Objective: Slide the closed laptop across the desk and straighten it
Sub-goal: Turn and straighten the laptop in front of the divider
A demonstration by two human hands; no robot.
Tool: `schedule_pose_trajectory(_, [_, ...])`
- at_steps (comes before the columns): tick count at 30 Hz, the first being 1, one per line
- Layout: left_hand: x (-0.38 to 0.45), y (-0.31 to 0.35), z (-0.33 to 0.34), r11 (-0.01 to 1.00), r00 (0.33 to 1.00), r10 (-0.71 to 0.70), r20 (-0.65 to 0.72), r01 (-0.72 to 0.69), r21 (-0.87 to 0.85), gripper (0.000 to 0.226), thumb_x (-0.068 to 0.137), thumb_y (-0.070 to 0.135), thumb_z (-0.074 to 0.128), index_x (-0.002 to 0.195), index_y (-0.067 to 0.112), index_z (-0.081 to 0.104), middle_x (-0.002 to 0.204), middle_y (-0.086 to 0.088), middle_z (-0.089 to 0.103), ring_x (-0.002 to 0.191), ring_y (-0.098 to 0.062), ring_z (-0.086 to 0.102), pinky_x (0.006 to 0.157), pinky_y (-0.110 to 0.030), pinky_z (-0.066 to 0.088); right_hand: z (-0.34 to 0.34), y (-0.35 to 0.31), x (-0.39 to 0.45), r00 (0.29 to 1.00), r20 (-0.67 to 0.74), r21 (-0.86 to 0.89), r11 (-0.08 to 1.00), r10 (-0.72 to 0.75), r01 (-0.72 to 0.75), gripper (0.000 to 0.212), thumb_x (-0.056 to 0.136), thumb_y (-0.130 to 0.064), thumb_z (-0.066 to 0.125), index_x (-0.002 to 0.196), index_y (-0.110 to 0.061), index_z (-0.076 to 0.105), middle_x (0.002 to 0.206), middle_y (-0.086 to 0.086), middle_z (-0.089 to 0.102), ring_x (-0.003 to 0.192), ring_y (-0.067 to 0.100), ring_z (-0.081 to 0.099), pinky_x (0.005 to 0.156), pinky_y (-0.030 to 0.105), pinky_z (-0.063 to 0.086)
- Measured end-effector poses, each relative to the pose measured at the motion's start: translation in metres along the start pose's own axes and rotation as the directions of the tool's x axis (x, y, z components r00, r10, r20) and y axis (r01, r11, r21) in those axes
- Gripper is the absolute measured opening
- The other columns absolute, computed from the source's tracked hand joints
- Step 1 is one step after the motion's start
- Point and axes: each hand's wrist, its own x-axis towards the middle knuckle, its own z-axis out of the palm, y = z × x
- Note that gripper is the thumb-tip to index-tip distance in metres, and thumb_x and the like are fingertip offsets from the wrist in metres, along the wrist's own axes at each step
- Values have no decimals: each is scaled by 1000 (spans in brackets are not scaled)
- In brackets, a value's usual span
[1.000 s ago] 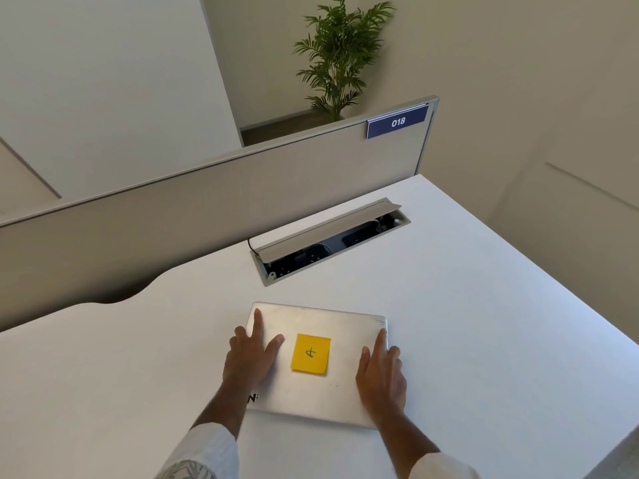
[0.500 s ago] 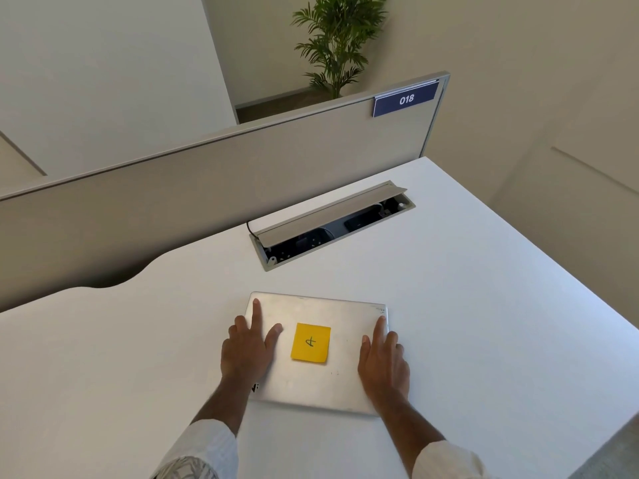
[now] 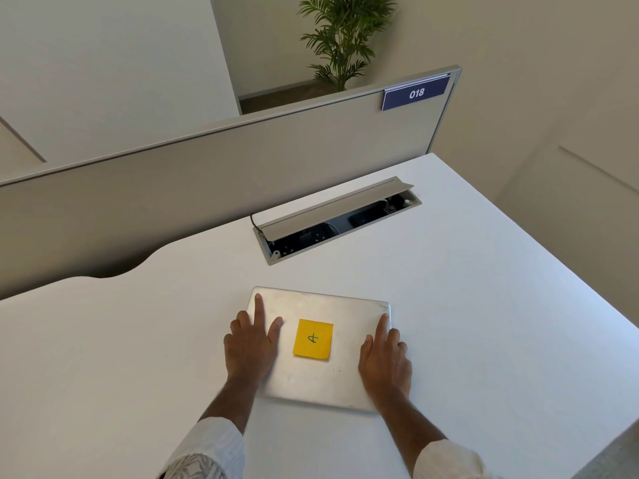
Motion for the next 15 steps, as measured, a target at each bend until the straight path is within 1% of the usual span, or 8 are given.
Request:
schedule_pose_trajectory(2, [-1,1,-1,1000,1000,4,-4,-4,-2,81,96,66,15,153,14,41,94,-19,56,73,-35,56,51,-38,47,1,-1,0,1000,6,-8,1000,3,-3,60,100,-40,37,152,-11,29,105,7,53,81,24,57,52,33,38])
schedule_pose_trajectory(4, [-1,1,-2,1000,1000,9,-7,-9,2,80,95,65,19,153,14,40,94,-19,56,73,-35,55,51,-38,47,2,-1,0,1000,9,-2,1000,1,-1,60,99,-39,40,151,-10,31,103,8,54,80,25,58,51,34,40])
schedule_pose_trajectory(6, [-2,1,-3,1000,1000,9,-9,-9,-1,79,95,64,20,152,13,42,93,-20,56,72,-35,55,51,-38,46,3,-1,0,1000,5,1,1000,-1,1,60,98,-38,41,151,-9,33,101,9,54,79,26,58,51,34,41])
schedule_pose_trajectory(8, [-2,2,-3,1000,1000,15,-14,-15,6,79,95,64,21,151,12,43,92,-20,56,70,-35,54,51,-37,45,3,0,1,1000,1,1,1000,0,0,61,99,-38,41,151,-10,32,102,9,53,78,26,58,51,33,38])
schedule_pose_trajectory(15, [-3,1,-4,1000,1000,21,-15,-20,23,78,96,63,17,152,13,41,94,-20,58,71,-34,56,53,-37,45,4,-1,1,1000,5,-19,1000,8,-8,61,99,-40,37,153,-12,27,105,7,51,81,26,58,53,33,36])
